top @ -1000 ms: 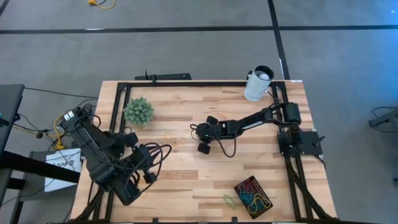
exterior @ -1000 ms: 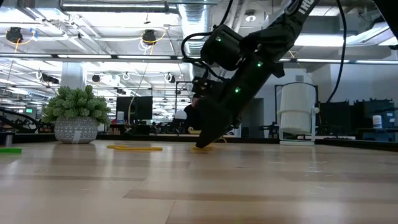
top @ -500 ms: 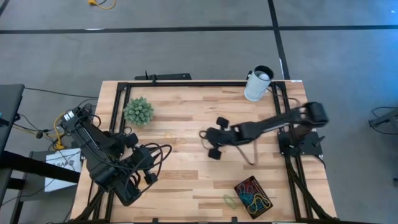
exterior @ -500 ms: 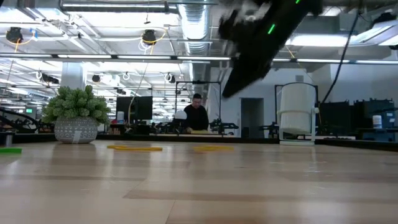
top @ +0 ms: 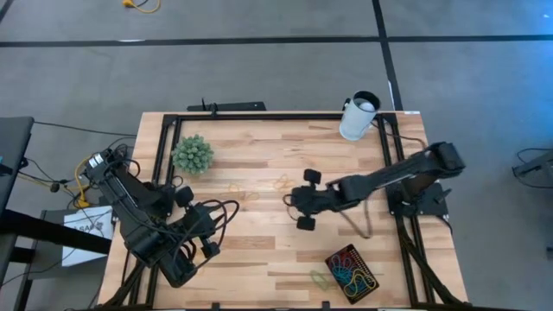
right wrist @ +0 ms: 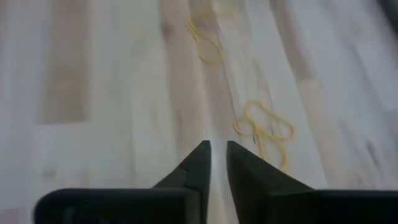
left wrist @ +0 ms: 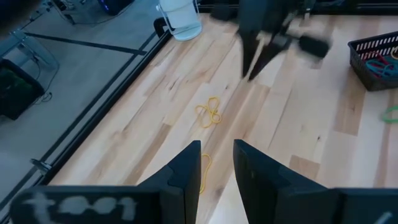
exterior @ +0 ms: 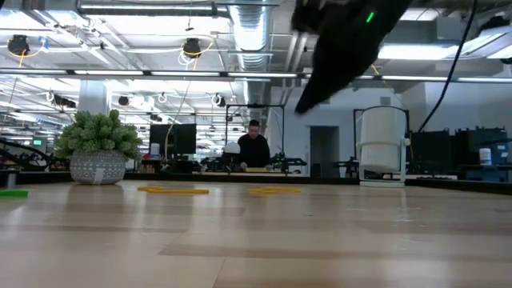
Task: Pick and place rubber bands into bin
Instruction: Put the yellow rubber band into the black basket
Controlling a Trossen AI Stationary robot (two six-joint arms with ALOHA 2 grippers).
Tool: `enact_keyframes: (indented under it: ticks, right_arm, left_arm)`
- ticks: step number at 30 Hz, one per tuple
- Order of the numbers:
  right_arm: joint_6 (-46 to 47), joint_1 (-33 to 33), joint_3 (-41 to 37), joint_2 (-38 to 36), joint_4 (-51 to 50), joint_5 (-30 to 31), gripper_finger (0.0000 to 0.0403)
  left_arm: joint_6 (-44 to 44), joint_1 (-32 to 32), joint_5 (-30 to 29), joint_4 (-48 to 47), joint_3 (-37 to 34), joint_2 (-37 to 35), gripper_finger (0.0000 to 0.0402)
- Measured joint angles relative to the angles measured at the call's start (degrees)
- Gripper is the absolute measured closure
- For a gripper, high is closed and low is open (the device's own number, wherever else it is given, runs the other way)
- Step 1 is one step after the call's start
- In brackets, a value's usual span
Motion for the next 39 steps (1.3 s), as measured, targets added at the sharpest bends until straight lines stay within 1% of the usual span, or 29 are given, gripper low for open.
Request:
enact_keyframes:
  ticks: [6, 12, 14, 16, 20, 22, 24, 27, 30, 33, 37, 38, 39]
  right_arm:
    - [-2.4, -6.6, 0.1, 10.6, 4.0, -4.7, 0.0289]
    - [-4.6, -12.3, 3.0, 16.5, 5.0, -5.8, 0.0227]
    - [-5.8, -13.8, 4.0, 17.4, 4.5, -5.8, 0.0213]
    - [-6.0, -15.2, 5.0, 18.0, 5.4, -7.4, 0.0203]
    - [-5.8, -17.4, 5.2, 19.1, 6.2, -14.3, 0.0199]
    - [-5.2, -17.9, 5.6, 20.8, 7.4, -16.4, 0.0203]
    - [-4.5, -18.1, 5.6, 21.0, 6.9, -17.1, 0.0210]
    - [-4.2, -18.1, 5.7, 23.3, 8.4, -17.1, 0.0224]
    - [-3.8, -18.1, 5.6, 23.8, 10.8, -16.3, 0.0244]
    - [-2.5, -17.7, 5.6, 23.7, 11.3, -15.8, 0.0289]
    - [-1.0, -17.2, 5.5, 22.3, 10.3, -16.5, 0.0380]
    - [-1.0, -16.7, 5.4, 21.6, 10.0, -16.4, 0.0390]
    - [-0.7, -16.1, 5.2, 21.1, 9.9, -16.1, 0.0392]
  left_arm:
    - [0.2, 0.0, 0.0, 0.3, 0.0, 0.0, 0.0317]
    - [1.5, 0.0, 0.0, 0.3, 0.0, 0.0, 0.0317]
    - [1.4, 0.0, 0.0, 0.2, 0.0, 0.0, 0.0317]
    - [1.7, 0.0, 0.0, 0.2, 0.0, 0.0, 0.0317]
    - [2.5, 0.0, 0.1, 0.2, 0.0, 0.1, 0.0317]
    - [2.5, 0.0, 0.5, 0.4, 0.0, 0.1, 0.0317]
    - [2.5, 0.0, 0.8, 0.7, 0.0, 0.1, 0.0317]
    - [2.5, 0.0, 0.8, 1.0, 0.0, 0.1, 0.0317]
    - [2.5, 0.0, 0.8, 1.2, 0.0, 0.1, 0.0317]
    - [2.4, 0.0, 0.8, 1.6, 0.0, 0.1, 0.0317]
    - [2.4, 0.0, 1.3, 1.6, 0.0, 0.1, 0.0317]
    - [2.4, 0.0, 1.3, 1.6, 0.0, 0.1, 0.0317]
    - [2.4, 0.0, 1.3, 1.6, 0.0, 0.1, 0.0317]
